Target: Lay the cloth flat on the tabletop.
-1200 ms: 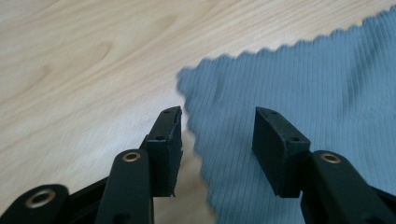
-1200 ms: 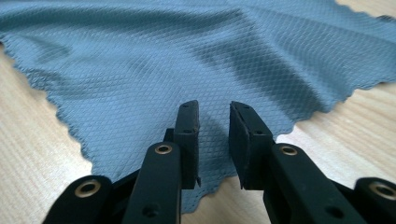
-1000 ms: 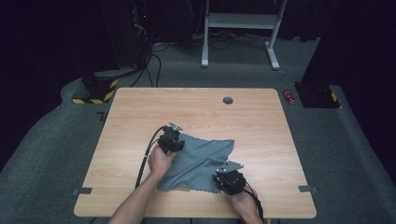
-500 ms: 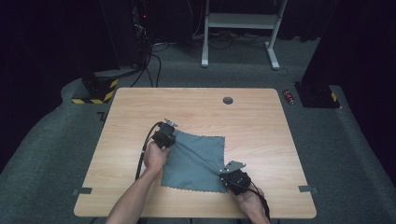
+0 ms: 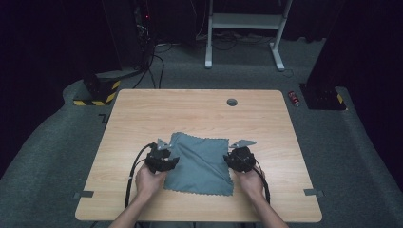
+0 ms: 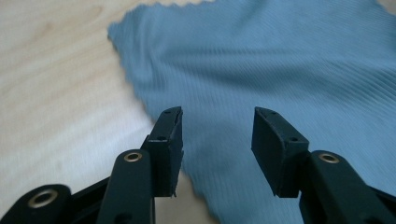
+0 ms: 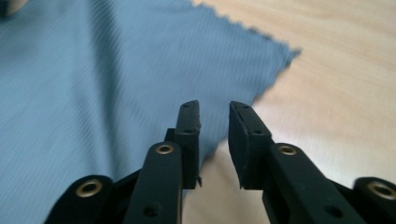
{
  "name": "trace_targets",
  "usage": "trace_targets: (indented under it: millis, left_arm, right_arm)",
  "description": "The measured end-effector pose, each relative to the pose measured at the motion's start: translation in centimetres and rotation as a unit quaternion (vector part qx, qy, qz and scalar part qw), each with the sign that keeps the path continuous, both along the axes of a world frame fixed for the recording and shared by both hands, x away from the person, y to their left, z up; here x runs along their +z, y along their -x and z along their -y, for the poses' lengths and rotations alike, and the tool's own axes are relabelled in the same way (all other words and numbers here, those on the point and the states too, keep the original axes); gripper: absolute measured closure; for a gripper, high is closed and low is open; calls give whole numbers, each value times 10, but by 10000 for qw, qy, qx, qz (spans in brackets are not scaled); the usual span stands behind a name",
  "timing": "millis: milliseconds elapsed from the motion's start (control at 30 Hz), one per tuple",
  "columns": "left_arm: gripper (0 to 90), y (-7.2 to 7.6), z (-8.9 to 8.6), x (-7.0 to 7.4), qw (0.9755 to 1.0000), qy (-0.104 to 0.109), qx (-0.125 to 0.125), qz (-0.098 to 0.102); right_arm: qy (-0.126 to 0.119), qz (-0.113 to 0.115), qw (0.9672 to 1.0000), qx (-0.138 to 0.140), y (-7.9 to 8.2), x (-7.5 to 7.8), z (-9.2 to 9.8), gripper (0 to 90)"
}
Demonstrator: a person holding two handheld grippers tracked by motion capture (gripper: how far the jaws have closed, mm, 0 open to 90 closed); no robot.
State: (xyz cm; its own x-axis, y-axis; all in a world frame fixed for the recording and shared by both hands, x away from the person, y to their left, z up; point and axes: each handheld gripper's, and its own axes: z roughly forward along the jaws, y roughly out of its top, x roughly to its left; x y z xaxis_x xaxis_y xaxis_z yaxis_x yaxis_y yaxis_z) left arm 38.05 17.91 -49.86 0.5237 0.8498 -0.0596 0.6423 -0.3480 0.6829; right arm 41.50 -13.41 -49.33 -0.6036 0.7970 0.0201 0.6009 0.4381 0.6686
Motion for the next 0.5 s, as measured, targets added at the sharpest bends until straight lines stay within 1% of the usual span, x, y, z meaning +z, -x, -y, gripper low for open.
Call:
trace_targets:
  millis: [33,67,100,200,233,300,367,467,500]
  left_arm:
    - [530,5,-2,-1,10000,58,3,-22]
    - [530,10,-4,-2,9999,113,-5,-32]
    - [530,15,-5,-4,9999,113,-20,-47]
    - [529,29,-6,-9,9999,-23,-109,-50]
    - [527,31,-5,-10,9999,-49,-113,-65]
    - [526,34,-5,-13,9996,-246,-166,-46]
    - [524,37,-5,-14,9992,-344,-189,53]
    - [527,40,-6,-14,9993,-320,-207,3]
    - [534,41,-6,-13,9993,-316,-218,-18]
  right_arm:
    - [65,18,10000,-15,-12,0,-8,728]
    - [65,18,10000,-15,-12,0,-8,728]
    - [55,1,10000,-37,-18,0,-11,726]
    - [130,16,9999,-53,-31,-3,-20,707]
    - [140,-23,9999,-69,-35,-4,-23,690]
    - [176,-90,9998,-67,-39,-6,-26,678]
    - [397,-156,9991,-27,-46,-12,-27,681]
    - [355,-160,9992,-2,-49,-14,-22,697]
    - [355,-74,9993,41,-51,-15,-20,695]
